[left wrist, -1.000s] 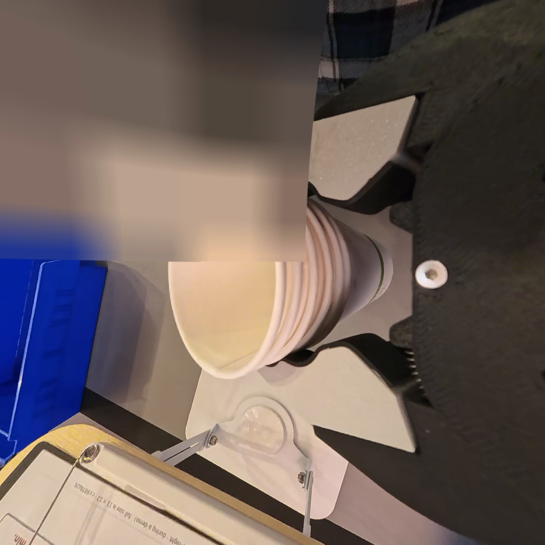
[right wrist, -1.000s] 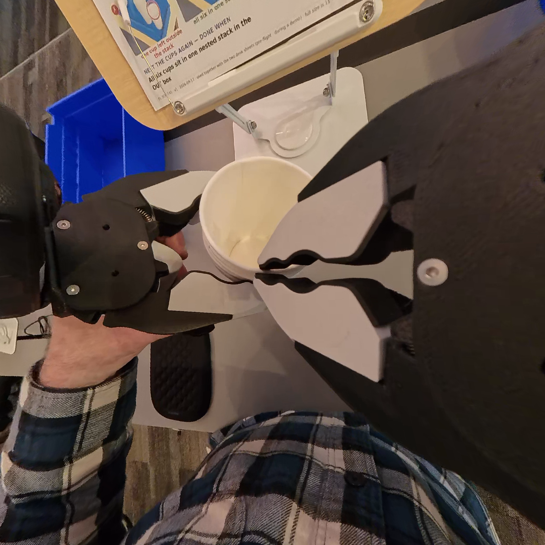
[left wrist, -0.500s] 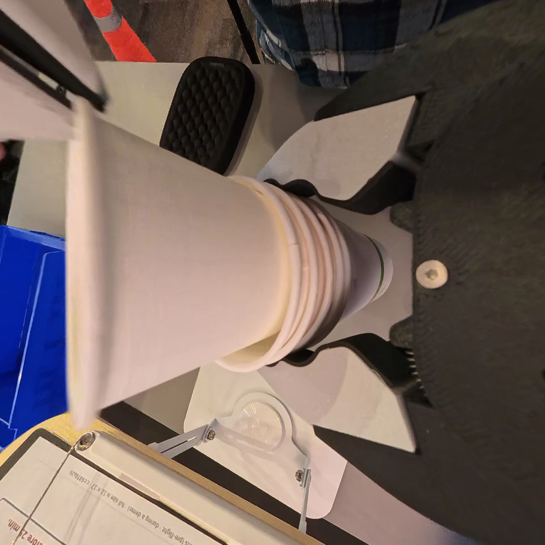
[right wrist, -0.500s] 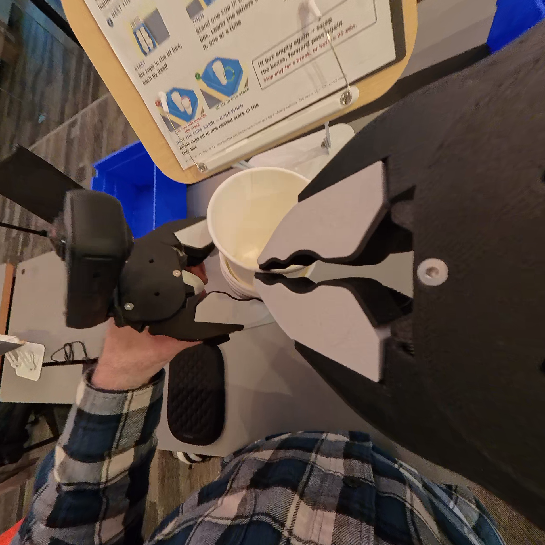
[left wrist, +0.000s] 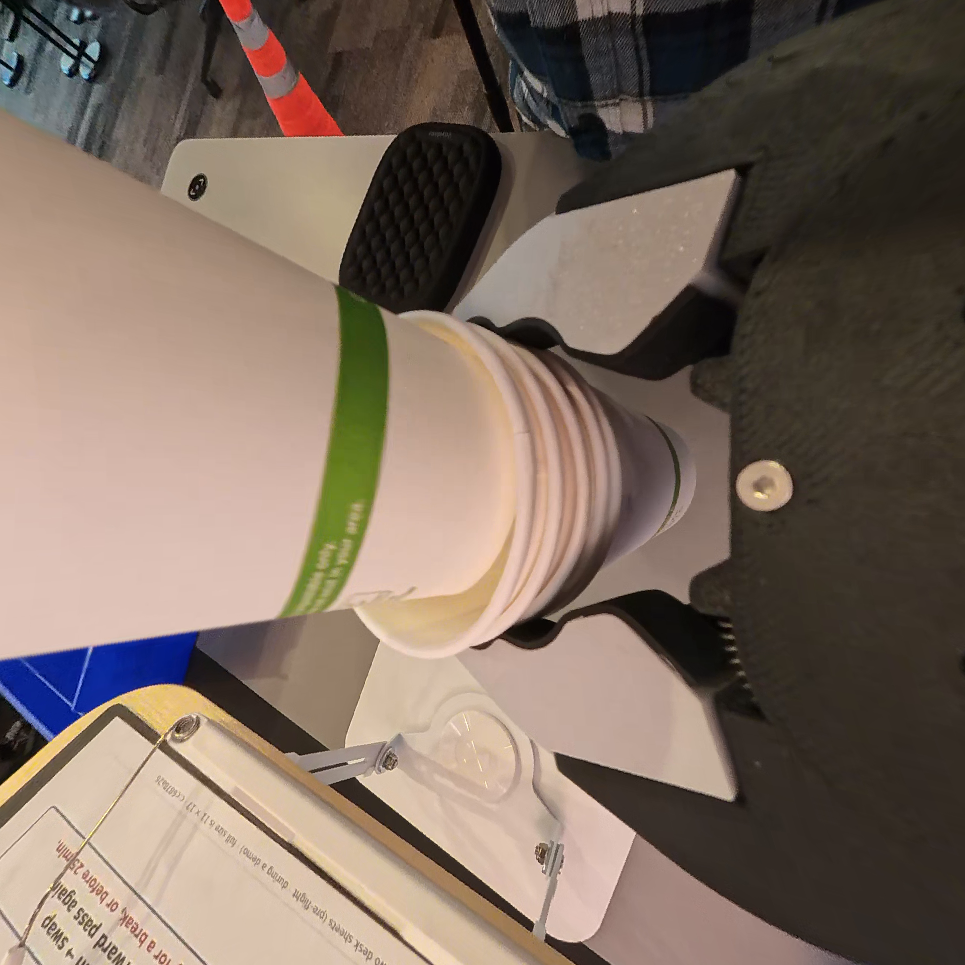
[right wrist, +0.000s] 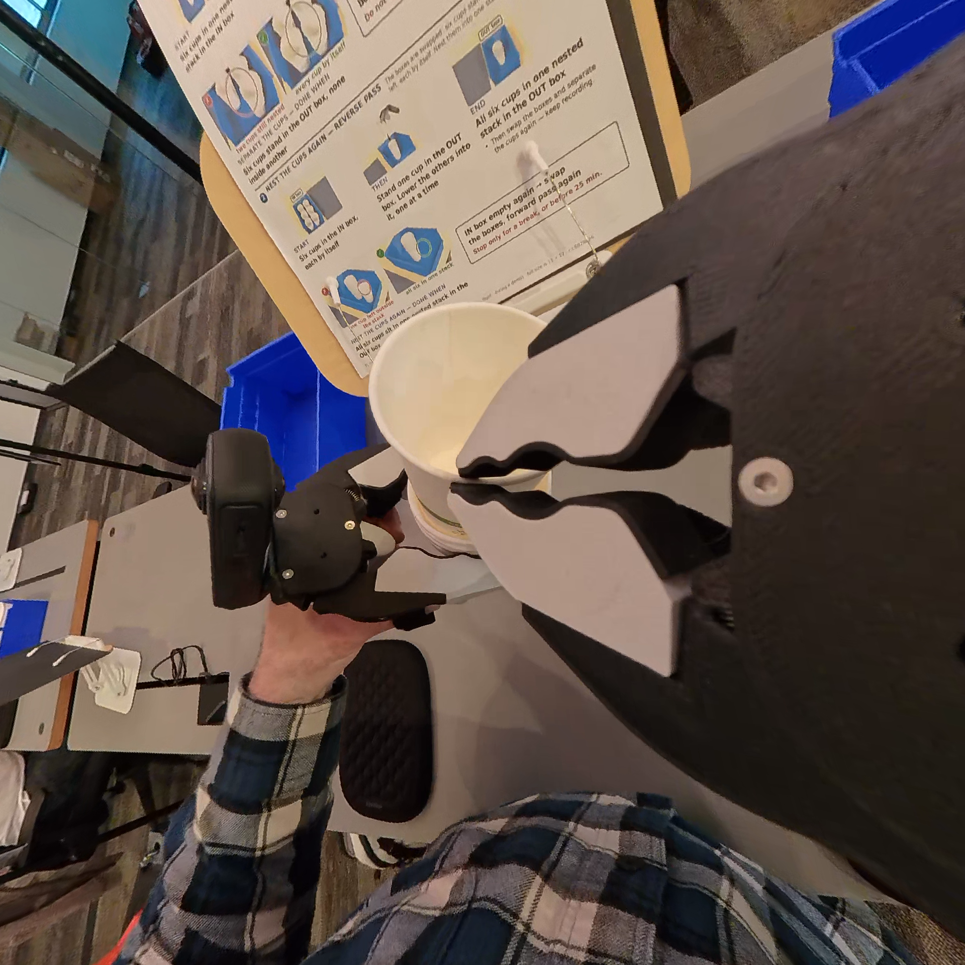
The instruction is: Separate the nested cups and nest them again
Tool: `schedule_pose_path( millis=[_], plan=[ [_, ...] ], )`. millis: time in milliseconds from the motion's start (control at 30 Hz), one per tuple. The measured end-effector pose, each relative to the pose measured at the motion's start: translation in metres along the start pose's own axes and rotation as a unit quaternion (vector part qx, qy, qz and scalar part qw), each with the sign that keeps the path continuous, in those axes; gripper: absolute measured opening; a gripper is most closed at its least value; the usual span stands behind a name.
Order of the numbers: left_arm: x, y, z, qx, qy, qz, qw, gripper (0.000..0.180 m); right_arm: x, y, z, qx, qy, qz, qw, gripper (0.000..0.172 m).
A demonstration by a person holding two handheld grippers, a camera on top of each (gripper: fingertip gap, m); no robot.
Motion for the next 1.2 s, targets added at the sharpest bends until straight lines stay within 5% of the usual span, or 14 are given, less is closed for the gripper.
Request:
schedule_pose_path(
  millis=[267, 567, 867, 1200],
  plan=[
    [0.003, 0.007, -0.005, 0.000, -0.015, 0.007, 1.000, 0.104, 0.011, -0.019, 0.029, -0.043, -0.018, 0.004, 0.999, 0.002],
    [0.005, 0.011, -0.003, 0.003, -0.024, 0.009, 1.000, 0.104, 0.002, -0.092, 0.113, -0.184, 0.016, 0.021, 0.983, 0.003],
    [0.004, 0.014, 0.002, 0.010, -0.024, 0.012, 1.000, 0.104, -0.085, -0.193, 0.156, -0.288, 0.121, -0.003, 0.950, 0.002],
    [-0.002, 0.018, 0.012, 0.029, -0.023, 0.021, 0.999, 0.104, -0.200, -0.253, 0.122, -0.269, 0.274, -0.019, 0.923, 0.003]
  ],
)
Point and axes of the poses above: each gripper's, where its closed fingertips meet, z back along the fingers, x out of its top, y = z × x across the jaws, the point moved 9 cm from there along z, back along the fingers, and after that the axes turned 13 degrees about -y, right-handed, at the moved point
